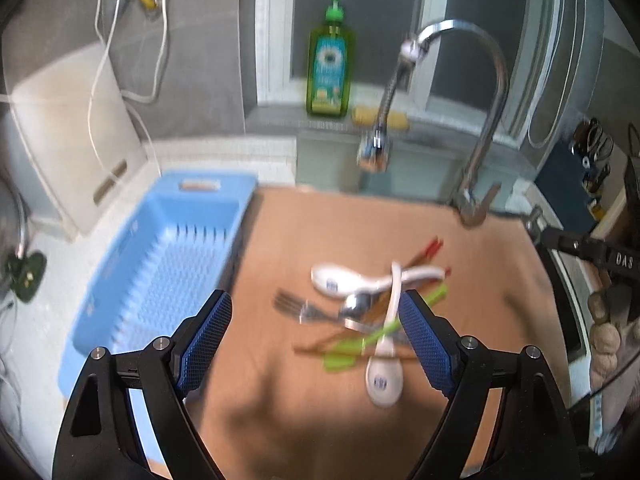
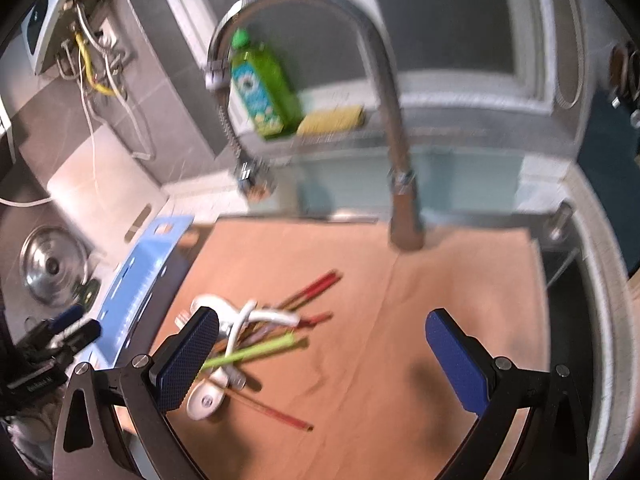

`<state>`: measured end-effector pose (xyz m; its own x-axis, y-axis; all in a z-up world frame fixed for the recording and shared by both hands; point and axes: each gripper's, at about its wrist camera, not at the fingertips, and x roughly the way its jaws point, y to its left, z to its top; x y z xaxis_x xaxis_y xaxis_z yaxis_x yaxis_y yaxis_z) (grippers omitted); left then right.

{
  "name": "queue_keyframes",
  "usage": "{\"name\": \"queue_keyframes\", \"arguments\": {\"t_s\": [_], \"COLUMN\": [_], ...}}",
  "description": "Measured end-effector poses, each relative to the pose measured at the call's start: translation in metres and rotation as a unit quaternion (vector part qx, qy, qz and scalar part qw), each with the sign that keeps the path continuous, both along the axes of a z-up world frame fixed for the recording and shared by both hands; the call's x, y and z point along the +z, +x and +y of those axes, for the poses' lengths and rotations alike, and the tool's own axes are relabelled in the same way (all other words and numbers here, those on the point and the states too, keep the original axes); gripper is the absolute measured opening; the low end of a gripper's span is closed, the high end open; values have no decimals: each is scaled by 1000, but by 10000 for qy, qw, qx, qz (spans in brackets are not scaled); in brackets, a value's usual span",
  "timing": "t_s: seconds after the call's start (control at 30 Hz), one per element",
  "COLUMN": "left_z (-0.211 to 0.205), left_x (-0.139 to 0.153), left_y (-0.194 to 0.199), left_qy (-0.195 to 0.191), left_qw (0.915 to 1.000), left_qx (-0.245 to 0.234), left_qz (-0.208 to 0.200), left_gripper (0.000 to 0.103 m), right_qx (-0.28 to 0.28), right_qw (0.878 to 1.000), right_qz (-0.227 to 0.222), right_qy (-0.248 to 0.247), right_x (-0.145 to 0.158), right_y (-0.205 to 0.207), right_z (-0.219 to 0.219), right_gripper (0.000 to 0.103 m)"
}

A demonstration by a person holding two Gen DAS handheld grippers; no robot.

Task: Organize utensils
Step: 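Lower the left tool toward the white ceramic spoon in the pile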

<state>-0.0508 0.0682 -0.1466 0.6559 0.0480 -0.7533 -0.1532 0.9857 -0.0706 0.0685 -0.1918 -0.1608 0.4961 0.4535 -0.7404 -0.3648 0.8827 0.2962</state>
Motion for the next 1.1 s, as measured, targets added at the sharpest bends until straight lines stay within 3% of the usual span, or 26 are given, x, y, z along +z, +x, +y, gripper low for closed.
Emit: {"name": "queue_keyframes", "arguments": {"t_s": [0.1, 0.33, 0.47, 0.57, 0.7, 0.83, 1.1], "left_z": [-2, -11, -15, -16, -19, -26, -33], "left_x": [-19, -52, -68, -80, -92, -97, -109], "left_y": [-9, -24, -19, -12, -3, 5, 14], "left_qy": [-138, -627, -1030, -1338, -1580, -1532, -1579], "left_qw": [9996, 9957, 9908, 9857, 9806, 9798, 9769], "left_qx": [29, 30, -26, -13, -13, -129, -205], "left_qz": [233, 676, 883, 1020, 1163, 1277, 1428], "left_gripper": [86, 84, 77, 61, 52, 50, 30], "right_qx": [181, 680, 938, 1076, 1271, 1325, 1359], "right_qw": [9996, 9933, 9864, 9829, 9787, 9749, 9692], "right_qz": [228, 927, 1328, 1472, 1597, 1773, 2030], "right_qy": [-32, 104, 244, 260, 223, 241, 305], "right_x": [-15, -45, -60, -69, -81, -94, -115], "right_y": [-2, -8, -17, -24, -34, -38, -40], "right_z": [7, 22, 32, 38, 47, 54, 64], "right_gripper": [95, 69, 52, 47, 41, 36, 30]}}
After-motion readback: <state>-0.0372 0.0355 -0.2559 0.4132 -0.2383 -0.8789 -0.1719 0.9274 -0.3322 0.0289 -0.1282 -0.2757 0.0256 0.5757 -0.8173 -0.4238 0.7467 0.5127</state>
